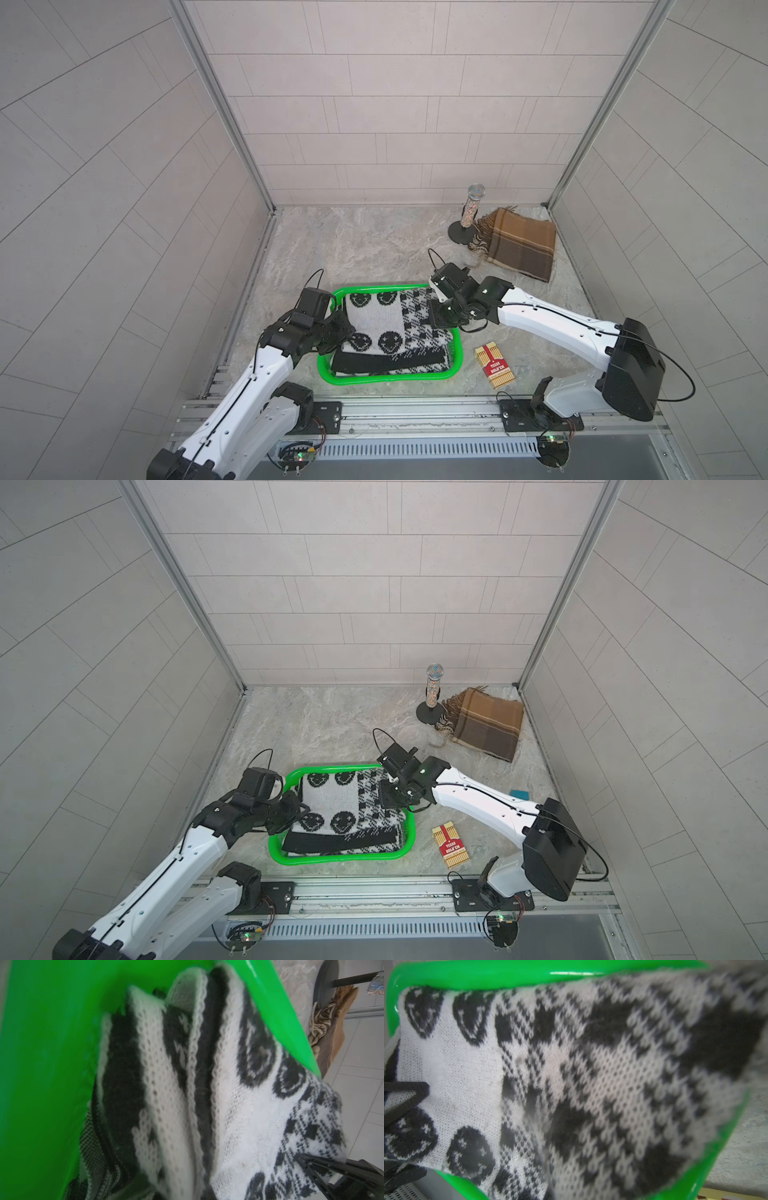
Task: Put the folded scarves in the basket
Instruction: Place the scarf in the basket.
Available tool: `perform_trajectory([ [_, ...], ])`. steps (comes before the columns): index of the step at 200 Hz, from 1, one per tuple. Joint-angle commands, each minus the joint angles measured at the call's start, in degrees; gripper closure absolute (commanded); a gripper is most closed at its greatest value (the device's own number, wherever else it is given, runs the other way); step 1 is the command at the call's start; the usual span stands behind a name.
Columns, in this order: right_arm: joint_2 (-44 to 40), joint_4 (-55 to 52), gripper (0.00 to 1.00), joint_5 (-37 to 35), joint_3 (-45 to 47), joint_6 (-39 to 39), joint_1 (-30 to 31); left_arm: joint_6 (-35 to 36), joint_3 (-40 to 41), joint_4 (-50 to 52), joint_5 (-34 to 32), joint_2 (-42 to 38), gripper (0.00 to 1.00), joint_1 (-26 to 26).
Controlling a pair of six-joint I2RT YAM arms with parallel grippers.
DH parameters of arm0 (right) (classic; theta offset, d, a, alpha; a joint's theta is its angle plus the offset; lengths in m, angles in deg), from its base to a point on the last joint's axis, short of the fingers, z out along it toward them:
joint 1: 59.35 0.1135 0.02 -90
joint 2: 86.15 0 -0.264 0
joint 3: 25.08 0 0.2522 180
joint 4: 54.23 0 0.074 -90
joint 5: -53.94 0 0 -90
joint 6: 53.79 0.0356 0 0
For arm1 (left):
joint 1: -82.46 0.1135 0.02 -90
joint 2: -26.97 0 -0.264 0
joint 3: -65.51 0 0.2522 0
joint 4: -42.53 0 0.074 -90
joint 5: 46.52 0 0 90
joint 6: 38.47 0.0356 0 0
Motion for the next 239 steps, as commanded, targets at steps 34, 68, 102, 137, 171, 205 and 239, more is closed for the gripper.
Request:
perform_trajectory([
  [34,1.80,1.18,1.00,-3.10,2.24,-0.82,0.08,2.90,-0.93,2.52,-7.55,-1.98,0.74,-0.33],
  [68,-0.57,-1.77,0.69,-5.18,0.72,-1.42,0.59,2.55,-2.45,6.78,-13.41,-8.19,0.61,-0.31],
  [102,-4.83,-6.43,0.49,-7.60,-1.26,-2.05,0.75,2.66,-7.23,11.62,-17.38,-11.27,0.62,-0.30],
  [137,-9.47,-9.10,0.60,-10.19,-2.36,-2.28,0.76,3.60,-13.29,10.85,-14.44,-8.49,0.68,-0.26],
  [171,-8.07,-4.35,0.74,-7.05,-0.77,-0.20,1.93,2.16,-13.34,5.09,-7.29,-1.87,0.73,-3.45],
  [205,-4.16,0.91,0.78,-5.33,2.82,2.20,3.57,0.41,-10.03,0.08,-5.49,2.37,0.76,-6.97],
  [239,-1.69,3.17,0.78,-4.45,4.73,2.78,3.66,1.27,-4.85,-0.52,-7.37,4.24,0.82,-7.03],
])
